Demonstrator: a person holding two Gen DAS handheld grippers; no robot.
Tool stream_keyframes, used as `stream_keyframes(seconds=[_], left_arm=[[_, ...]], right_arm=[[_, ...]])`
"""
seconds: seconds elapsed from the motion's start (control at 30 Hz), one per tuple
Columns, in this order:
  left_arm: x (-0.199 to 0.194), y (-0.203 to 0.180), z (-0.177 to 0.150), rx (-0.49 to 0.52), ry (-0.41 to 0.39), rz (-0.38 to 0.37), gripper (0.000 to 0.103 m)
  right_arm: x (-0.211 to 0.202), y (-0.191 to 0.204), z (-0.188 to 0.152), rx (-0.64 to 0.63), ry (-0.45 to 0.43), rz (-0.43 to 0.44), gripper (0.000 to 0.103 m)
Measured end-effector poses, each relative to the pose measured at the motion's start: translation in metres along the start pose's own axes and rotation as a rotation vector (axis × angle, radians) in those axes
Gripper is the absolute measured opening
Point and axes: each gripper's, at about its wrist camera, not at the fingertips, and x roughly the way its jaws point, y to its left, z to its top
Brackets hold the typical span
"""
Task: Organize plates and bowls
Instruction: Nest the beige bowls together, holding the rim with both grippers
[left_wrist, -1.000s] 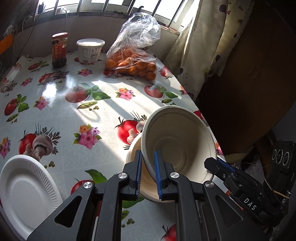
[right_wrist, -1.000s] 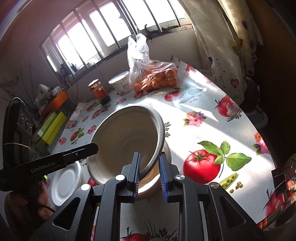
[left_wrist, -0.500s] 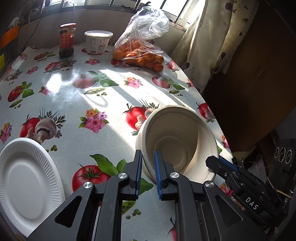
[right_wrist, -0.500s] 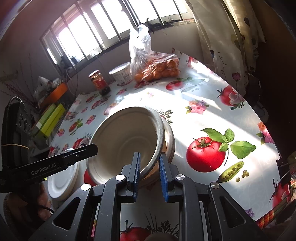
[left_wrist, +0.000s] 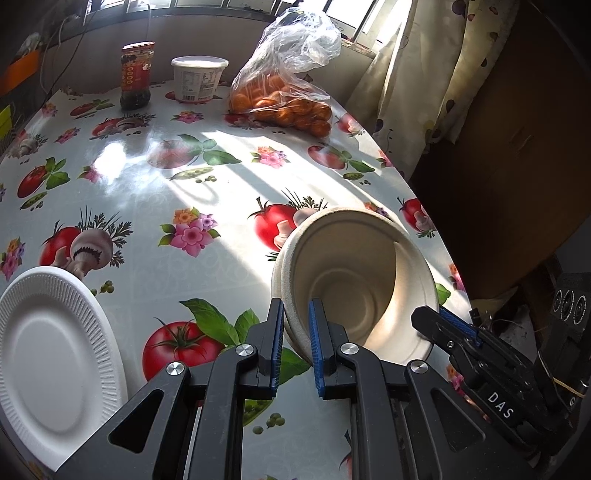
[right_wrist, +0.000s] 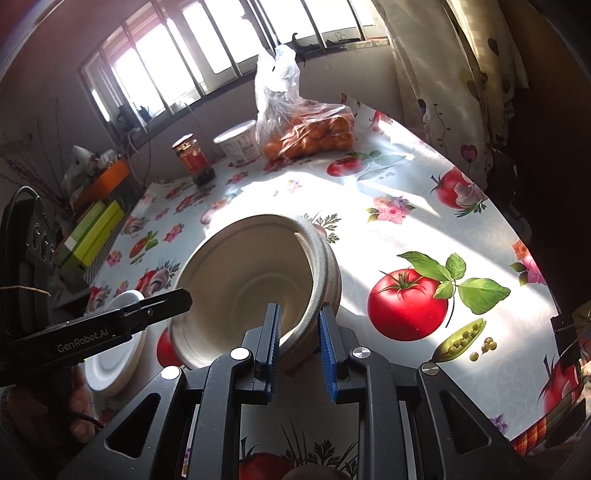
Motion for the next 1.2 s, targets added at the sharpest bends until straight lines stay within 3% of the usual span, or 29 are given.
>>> stream_keyframes(seconds=[0.67,0.77,1.07,1.2], left_arm=[[0.0011,-0.0014,-0.0018,0.014,-0.014,0.017,0.014],[0.0011,-0.0023,-0.0033,0.026,-0.018,0.031,0.018],[0.0012,-0.0026,-0.0054,0.032,-0.024,0.039,0.023],[0.0011,-0.0029,-0.0062,0.032,-0.024,0.045,0.024]], right_arm=[[0.0037,-0.0001,-0.0011,-0.001,0.003,-0.004,0.021],[0.0058,-0.0013,0.0005,-0.002,0.006,-0.004,0.022],[0.0067,-0.0010,0.0006,-0.002,0.006,-0.003,0.025],[0.0080,-0.0020,0.0007,-0.004,0.005,-0.003,0.031]])
